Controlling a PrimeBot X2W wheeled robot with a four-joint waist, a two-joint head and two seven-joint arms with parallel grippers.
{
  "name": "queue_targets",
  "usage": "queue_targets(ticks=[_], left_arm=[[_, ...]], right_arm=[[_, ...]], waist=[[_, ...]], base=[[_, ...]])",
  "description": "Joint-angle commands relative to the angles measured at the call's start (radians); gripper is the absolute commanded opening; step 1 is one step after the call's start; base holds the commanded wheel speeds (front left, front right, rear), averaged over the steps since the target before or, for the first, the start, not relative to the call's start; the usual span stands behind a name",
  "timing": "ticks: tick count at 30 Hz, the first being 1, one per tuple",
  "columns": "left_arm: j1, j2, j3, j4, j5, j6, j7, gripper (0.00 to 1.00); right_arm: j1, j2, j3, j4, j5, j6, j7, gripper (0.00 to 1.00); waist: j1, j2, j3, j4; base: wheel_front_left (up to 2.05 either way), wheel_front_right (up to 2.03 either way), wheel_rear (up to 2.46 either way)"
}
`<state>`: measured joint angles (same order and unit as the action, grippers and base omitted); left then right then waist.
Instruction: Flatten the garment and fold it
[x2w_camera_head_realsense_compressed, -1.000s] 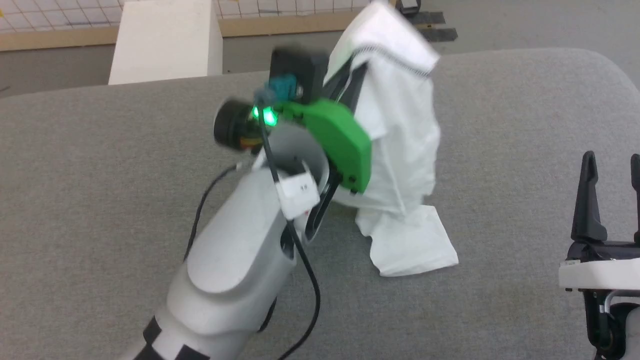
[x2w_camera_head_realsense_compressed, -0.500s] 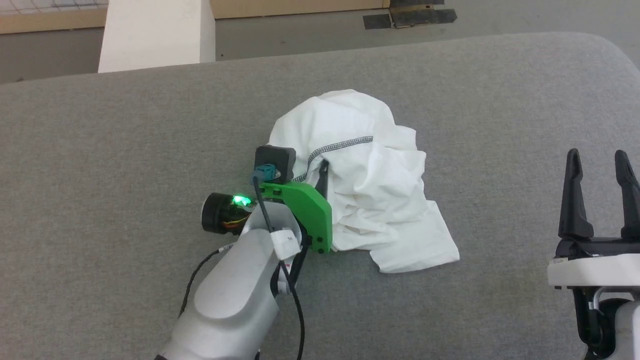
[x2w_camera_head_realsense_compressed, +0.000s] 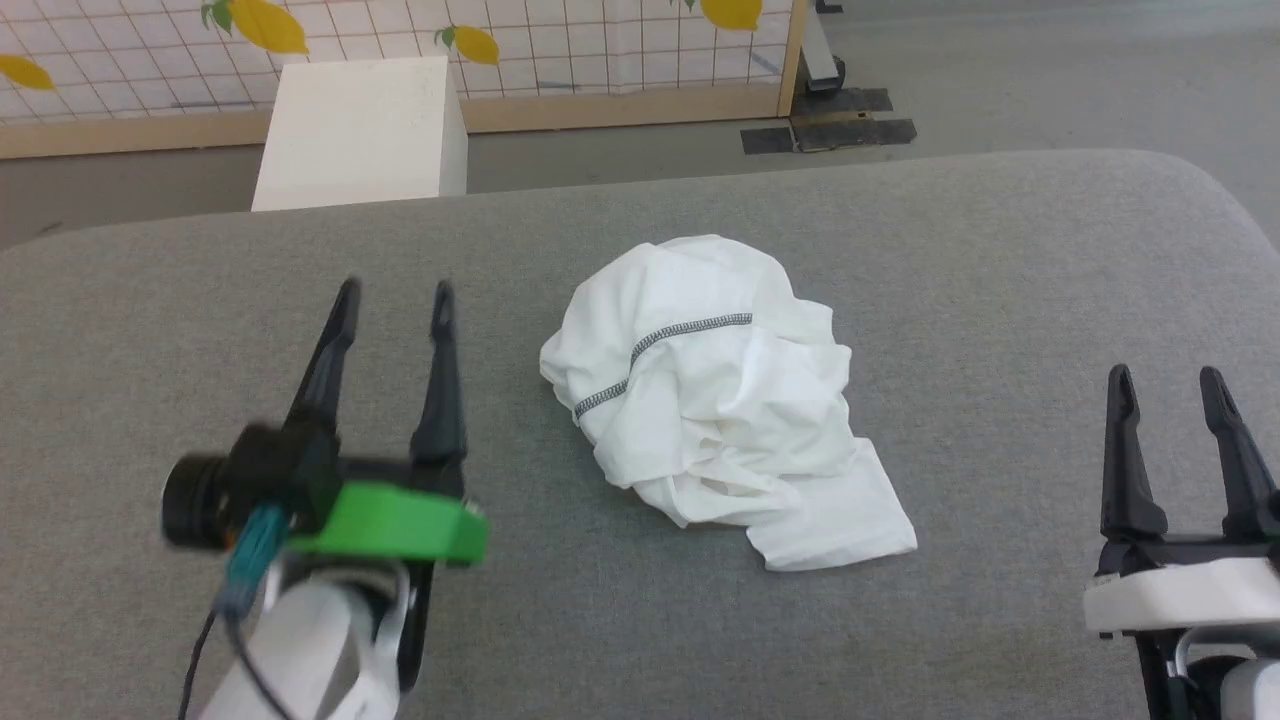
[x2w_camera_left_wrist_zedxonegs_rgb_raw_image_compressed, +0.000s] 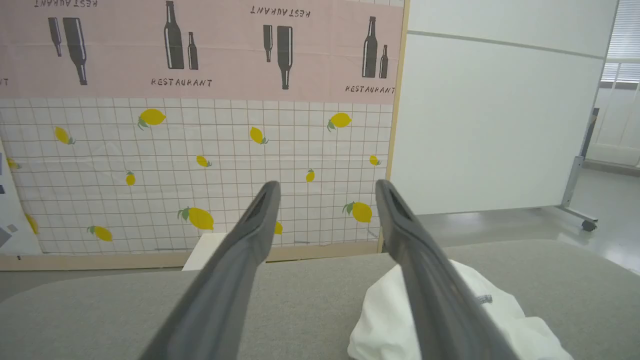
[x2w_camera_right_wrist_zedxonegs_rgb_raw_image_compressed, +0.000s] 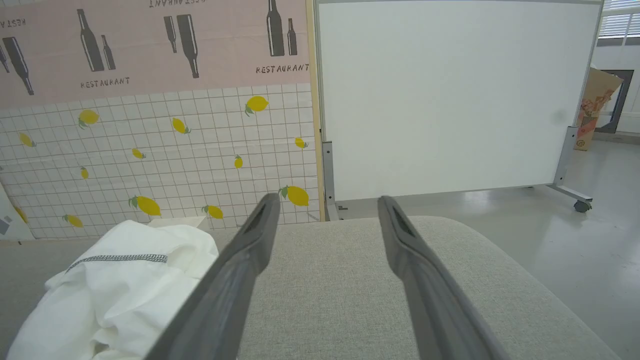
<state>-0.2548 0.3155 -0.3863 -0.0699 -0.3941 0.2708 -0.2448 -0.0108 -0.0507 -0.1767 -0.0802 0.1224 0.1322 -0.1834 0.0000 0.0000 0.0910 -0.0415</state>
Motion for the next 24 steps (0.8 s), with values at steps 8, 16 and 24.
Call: queue_targets(ticks=[8,16,24], left_arm=[[0.375,-0.019,0.102,-0.183,0.145,0.104,-0.017,1.0],[0.377,-0.102,0.124,-0.181,0.189,0.043,-0.017,1.0],[0.338,-0.149,0.136,-0.15,0.224,-0.004,-0.017,1.0]], right_arm=[[0.06,0.0,-0.01,-0.036,-0.002,-0.002,0.028,1.0],[0.008,-0.016,0.071,-0.063,-0.023,-0.002,0.198,1.0],[-0.047,-0.109,0.131,0.015,0.036,-0.002,0.497,1.0]], waist=[[0.0,0.0,-0.019,0.025],[0.0,0.0,0.022,0.06],[0.0,0.0,0.102,0.104]], base=[[0.0,0.0,0.0],[0.0,0.0,0.0],[0.0,0.0,0.0]])
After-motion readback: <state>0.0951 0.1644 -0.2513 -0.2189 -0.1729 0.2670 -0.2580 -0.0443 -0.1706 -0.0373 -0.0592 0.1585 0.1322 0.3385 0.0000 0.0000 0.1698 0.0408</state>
